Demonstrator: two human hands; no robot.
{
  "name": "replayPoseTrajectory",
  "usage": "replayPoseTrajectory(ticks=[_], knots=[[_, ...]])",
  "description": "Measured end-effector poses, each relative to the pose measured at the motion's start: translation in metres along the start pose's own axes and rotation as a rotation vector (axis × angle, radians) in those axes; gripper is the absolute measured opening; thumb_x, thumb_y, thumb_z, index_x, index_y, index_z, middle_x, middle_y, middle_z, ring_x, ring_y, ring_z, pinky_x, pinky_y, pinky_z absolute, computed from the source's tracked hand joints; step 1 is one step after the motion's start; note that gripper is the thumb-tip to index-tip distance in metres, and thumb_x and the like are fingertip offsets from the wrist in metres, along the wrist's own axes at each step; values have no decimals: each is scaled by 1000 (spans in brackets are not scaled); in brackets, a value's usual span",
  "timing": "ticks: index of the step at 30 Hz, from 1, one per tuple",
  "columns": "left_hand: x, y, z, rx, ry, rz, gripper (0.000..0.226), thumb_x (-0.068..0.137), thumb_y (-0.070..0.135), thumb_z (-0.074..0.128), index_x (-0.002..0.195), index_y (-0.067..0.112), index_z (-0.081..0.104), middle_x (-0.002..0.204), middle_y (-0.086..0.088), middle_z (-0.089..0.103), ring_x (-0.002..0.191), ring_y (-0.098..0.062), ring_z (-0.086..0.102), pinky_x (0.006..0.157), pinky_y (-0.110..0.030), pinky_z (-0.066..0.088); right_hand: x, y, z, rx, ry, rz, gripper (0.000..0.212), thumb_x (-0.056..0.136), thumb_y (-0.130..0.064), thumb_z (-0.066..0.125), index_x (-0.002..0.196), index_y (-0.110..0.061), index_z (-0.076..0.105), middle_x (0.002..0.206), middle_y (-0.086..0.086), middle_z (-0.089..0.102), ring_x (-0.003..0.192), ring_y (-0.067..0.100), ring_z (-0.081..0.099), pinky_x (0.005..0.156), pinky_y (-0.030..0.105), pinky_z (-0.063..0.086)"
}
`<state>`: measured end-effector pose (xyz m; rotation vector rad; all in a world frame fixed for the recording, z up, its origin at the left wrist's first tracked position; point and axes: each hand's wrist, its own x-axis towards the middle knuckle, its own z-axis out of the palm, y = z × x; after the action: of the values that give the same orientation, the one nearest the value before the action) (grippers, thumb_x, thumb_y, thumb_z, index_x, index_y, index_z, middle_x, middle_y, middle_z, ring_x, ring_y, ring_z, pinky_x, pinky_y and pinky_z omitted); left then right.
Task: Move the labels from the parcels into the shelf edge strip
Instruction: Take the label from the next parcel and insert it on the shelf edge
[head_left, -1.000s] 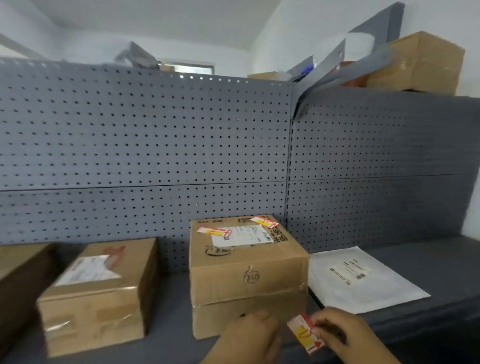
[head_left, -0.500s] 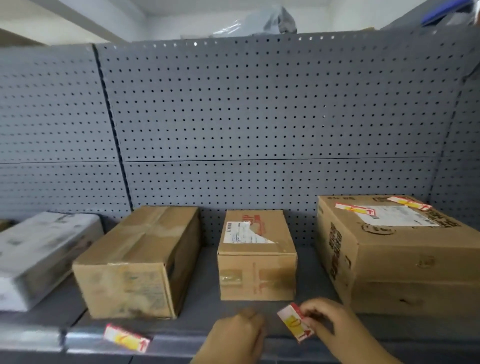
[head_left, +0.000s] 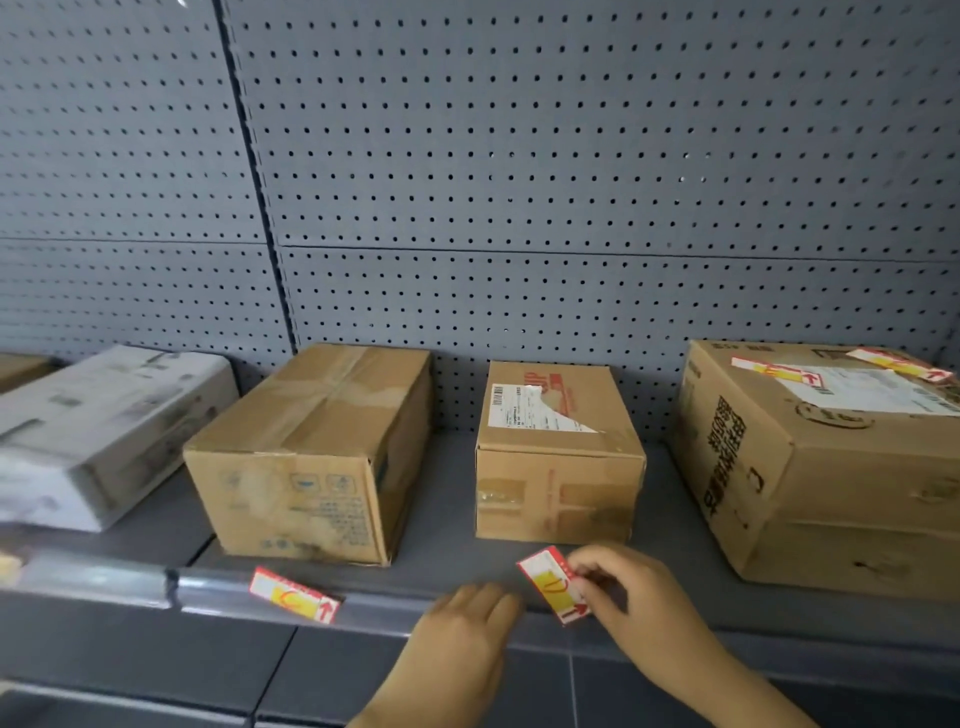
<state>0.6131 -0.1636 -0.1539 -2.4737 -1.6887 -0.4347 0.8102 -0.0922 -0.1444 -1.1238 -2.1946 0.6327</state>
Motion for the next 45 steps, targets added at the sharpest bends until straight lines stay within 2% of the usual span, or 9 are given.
replayPoseTrajectory(ticks=[17, 22, 24, 26, 29, 33, 38, 43, 45], knots=[[-10, 15, 17, 64, -83, -97, 56, 42, 27, 86, 96, 22, 72, 93, 5, 71, 82, -16, 70, 69, -23, 58, -9, 1, 12, -6, 114, -1, 19, 85, -16, 66, 98, -29, 64, 91, -27, 58, 96, -12, 54, 73, 3, 46], [-1, 23, 21, 62, -104, -188, 45, 92, 16, 44, 135, 24, 33, 137, 0, 36, 129, -22, 33, 110, -35, 28, -11, -1, 14, -4, 105, 10, 18, 86, -19, 65, 98, -32, 62, 90, -29, 57, 96, -13, 54, 73, 3, 46], [0, 22, 23, 89, -93, -192, 47, 87, 17, 52, 132, 21, 38, 132, -2, 42, 124, -23, 40, 106, -36, 34, -12, -2, 14, 0, 104, 13, 18, 87, -19, 65, 98, -32, 62, 90, -30, 57, 98, -13, 53, 73, 2, 45], [-2, 25, 17, 49, -97, -182, 53, 59, 24, 80, 109, 21, 63, 104, 0, 63, 95, -19, 63, 81, -32, 54, -13, -1, 13, 6, 112, 17, 18, 86, -19, 65, 98, -32, 62, 90, -30, 57, 98, -13, 53, 72, 1, 45], [-7, 26, 20, 95, -102, -143, 57, 29, 24, 87, 85, 19, 74, 79, 4, 70, 69, -17, 69, 56, -26, 56, -14, 0, 12, -2, 111, 22, 18, 86, -19, 66, 98, -32, 62, 91, -28, 58, 97, -11, 55, 74, 3, 46], [-6, 17, 19, 100, -97, -189, 55, 24, 23, 87, 77, 18, 71, 75, 3, 69, 67, -17, 68, 56, -24, 55, -17, 1, 12, -7, 115, 40, 19, 87, -17, 65, 101, -29, 63, 94, -22, 61, 98, -9, 55, 75, 5, 47], [-6, 5, 23, 105, -147, -145, 40, 86, 14, 50, 125, 21, 43, 131, -1, 44, 122, -23, 41, 100, -31, 29, -16, -4, 14, 4, 107, 41, 19, 87, -18, 65, 101, -31, 63, 93, -26, 59, 97, -12, 55, 74, 2, 45], [-7, 7, 12, 33, -150, -121, 47, 45, 26, 88, 89, 25, 68, 89, 3, 65, 80, -16, 65, 71, -26, 52, -15, -5, 19, -33, 89, 5, 21, 87, -19, 65, 102, -32, 61, 98, -22, 61, 96, -6, 57, 77, 11, 50], [-10, 3, 18, 20, -150, -123, 43, 62, 24, 79, 103, 23, 64, 104, 0, 61, 96, -19, 61, 82, -29, 48, -15, -4, 22, -149, 54, -21, 19, 89, -23, 62, 104, -33, 59, 101, -17, 60, 96, 0, 55, 79, 19, 50]])
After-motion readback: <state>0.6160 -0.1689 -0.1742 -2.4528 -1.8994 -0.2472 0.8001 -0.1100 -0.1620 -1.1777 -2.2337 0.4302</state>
